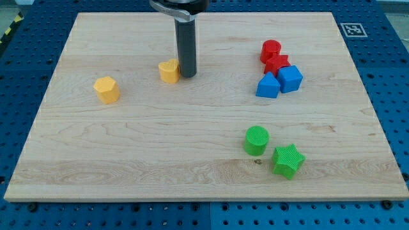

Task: Place the yellow heart at the top of the yellow hexagon

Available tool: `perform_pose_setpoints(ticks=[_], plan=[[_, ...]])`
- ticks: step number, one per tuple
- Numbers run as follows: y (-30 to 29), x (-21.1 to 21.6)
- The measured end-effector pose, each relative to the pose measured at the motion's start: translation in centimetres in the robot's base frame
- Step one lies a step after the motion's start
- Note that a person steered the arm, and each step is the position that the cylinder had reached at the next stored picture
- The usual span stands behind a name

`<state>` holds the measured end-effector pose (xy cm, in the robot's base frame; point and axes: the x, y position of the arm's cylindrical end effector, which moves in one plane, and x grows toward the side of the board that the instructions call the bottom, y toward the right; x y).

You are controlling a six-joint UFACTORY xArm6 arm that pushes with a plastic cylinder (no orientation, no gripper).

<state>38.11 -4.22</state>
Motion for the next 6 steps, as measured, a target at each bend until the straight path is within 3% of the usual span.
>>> perform_pose_setpoints(ticks=[2, 4, 6], plan=[[-7.9, 0.0], [-6.4, -1.6], [-10.3, -0.6]])
